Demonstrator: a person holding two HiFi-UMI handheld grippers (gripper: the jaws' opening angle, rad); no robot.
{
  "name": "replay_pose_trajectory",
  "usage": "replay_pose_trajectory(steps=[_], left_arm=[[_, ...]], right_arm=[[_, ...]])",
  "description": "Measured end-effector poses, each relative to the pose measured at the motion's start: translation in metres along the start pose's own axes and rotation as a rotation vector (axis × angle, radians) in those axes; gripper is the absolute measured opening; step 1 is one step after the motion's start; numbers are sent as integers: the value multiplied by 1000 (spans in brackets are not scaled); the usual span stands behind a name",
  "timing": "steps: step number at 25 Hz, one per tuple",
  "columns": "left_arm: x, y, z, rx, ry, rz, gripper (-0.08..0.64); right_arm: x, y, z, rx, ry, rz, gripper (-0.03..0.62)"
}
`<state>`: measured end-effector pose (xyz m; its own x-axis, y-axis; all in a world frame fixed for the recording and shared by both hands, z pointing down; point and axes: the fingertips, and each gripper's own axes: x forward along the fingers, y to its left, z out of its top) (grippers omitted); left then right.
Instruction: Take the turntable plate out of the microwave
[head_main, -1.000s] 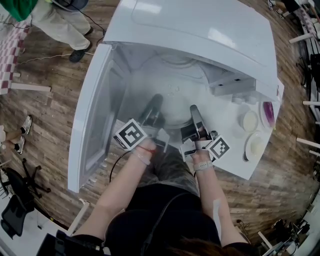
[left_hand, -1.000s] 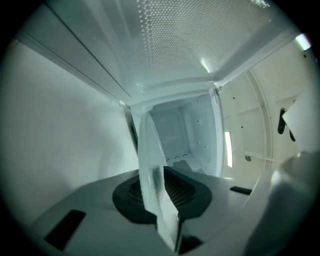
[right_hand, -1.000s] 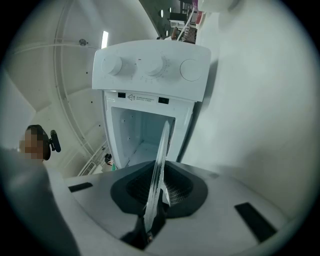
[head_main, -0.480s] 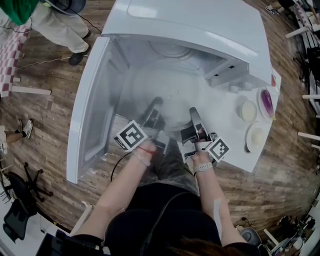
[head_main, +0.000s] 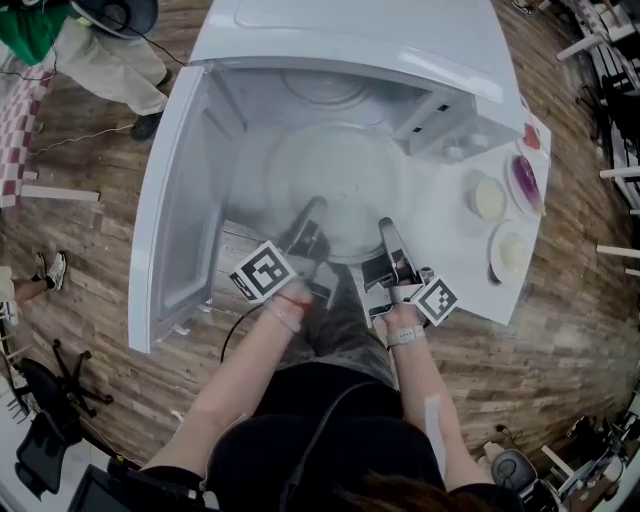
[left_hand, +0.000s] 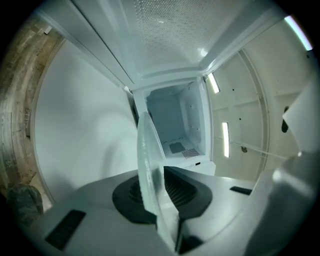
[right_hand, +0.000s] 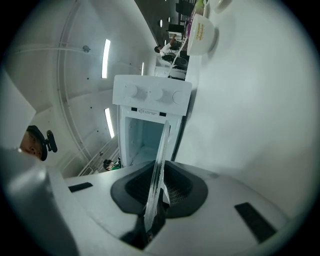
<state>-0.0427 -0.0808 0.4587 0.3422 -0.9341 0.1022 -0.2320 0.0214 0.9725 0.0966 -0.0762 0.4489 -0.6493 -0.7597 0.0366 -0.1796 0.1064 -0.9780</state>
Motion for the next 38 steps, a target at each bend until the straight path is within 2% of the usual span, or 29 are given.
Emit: replay_pose_trajectory(steps=[23, 38], left_arm=[[-32, -7, -65, 5, 141, -25, 55], [-54, -1, -114, 15, 230, -14, 55]], right_arm=[[-85, -4, -11, 6, -134, -30, 48], [-144, -21, -20, 31, -209, -62, 48]])
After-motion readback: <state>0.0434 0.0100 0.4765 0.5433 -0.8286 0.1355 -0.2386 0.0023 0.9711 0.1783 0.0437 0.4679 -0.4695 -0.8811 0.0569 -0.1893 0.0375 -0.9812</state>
